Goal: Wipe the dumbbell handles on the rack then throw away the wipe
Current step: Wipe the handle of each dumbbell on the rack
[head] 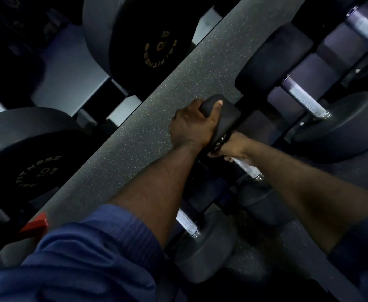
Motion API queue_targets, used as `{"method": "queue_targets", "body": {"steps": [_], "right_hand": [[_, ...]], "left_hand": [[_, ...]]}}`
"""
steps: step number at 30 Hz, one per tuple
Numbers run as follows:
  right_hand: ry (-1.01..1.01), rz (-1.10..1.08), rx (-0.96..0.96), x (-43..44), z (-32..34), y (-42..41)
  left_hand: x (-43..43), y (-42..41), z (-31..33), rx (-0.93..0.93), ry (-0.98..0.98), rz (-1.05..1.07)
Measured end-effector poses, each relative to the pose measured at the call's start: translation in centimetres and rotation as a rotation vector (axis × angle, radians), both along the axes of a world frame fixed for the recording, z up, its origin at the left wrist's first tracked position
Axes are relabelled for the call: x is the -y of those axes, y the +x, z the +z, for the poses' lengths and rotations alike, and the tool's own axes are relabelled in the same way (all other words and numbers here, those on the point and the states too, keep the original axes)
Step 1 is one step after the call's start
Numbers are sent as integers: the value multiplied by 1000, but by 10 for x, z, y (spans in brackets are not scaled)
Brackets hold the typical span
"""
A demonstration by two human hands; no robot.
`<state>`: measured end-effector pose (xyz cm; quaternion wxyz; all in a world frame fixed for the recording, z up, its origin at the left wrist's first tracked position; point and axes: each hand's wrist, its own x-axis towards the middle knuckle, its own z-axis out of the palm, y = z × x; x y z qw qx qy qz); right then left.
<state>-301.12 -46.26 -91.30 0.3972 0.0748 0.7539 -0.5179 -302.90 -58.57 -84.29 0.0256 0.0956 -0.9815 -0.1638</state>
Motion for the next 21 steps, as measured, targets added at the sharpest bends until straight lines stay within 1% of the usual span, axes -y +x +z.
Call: {"method": "queue_targets", "body": {"steps": [1,3,4,5,6,7,8,9,11,12,13,14,16,17,18,20,21], "right_hand": [[-94,25,111,-3,0,-5],[-185,111,349,-10,1,-17],[-203,143,419,-12,2,-20],[-216,155,445,-12,2,-22],[-208,141,424,-9,1,-23],[-169,109,336,-6,0,-19],[-58,52,193,0,-2,-11],[106,-43,31,8,-7,0],[549,-246,-260,29,-8,28],[692,-301,-384,40,-5,41],[764,-320,-459,48,-3,47],[793,-308,-473,53,-1,47],[756,-247,-366,45,-8,36],[673,-187,-277,37,-10,24],[542,-86,-153,27,-11,9],[216,200,78,9,-4,-13],[62,250,203,3,-2,-18]], "left_hand": [[0,0,0,-6,6,-3],[1,0,-1,-16,14,-9],[1,0,-2,-21,16,-13],[1,0,-2,-22,16,-18],[1,-1,-2,-24,15,-21],[1,-1,-2,-24,16,-23],[2,0,-1,-22,14,-22],[2,0,-1,-17,11,-22],[1,1,0,1,20,-15],[1,2,0,7,27,-7],[1,1,0,8,30,-2],[2,0,-1,6,31,2],[2,1,0,8,25,1],[2,1,0,8,27,-1],[1,1,1,9,33,-3],[1,1,1,1,29,-5],[2,1,0,4,25,-5]]}}
